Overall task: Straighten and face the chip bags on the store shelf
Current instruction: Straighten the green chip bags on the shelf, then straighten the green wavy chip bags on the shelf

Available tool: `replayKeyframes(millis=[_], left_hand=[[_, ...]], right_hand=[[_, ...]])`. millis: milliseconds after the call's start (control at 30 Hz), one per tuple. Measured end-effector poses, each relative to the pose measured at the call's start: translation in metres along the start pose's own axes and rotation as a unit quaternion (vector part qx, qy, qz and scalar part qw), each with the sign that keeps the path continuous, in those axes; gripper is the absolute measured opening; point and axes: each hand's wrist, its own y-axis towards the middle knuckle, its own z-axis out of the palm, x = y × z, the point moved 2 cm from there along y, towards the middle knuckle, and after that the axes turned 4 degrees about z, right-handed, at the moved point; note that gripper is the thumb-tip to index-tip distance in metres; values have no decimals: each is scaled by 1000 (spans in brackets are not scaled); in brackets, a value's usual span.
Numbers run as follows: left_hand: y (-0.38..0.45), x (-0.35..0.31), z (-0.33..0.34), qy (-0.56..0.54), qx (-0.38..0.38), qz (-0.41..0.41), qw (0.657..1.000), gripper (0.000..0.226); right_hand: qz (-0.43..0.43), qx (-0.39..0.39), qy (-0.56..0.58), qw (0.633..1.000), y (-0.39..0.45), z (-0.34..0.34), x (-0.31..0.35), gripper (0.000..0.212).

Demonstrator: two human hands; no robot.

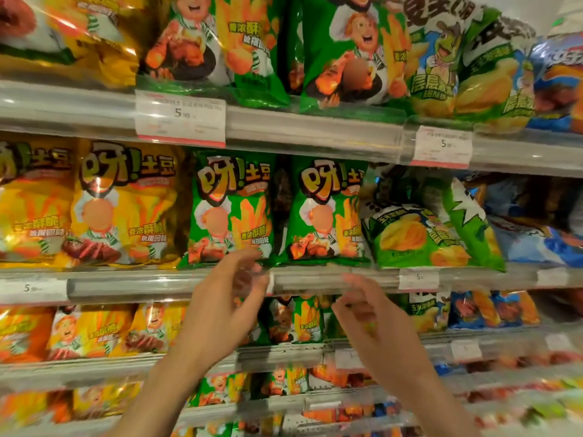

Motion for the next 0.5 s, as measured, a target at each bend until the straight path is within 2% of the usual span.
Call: replayKeyframes(millis=[100,233,367,500], left_hand=[[-17,-4,24,-65,64,-74,993,24],[-29,-16,59,-134,109,-143,975,22],[-29,-40,91,-144,102,-173,969,16],[-18,-69,119,-119,61,-175,976,17]], right_hand=[[64,83,7,994,-18,-3,-27,42],[124,98,25,987,-29,-28,-61,32],[133,83,47,987,-26,-60,-94,31],[112,71,68,989,-13,-94,-127,27]])
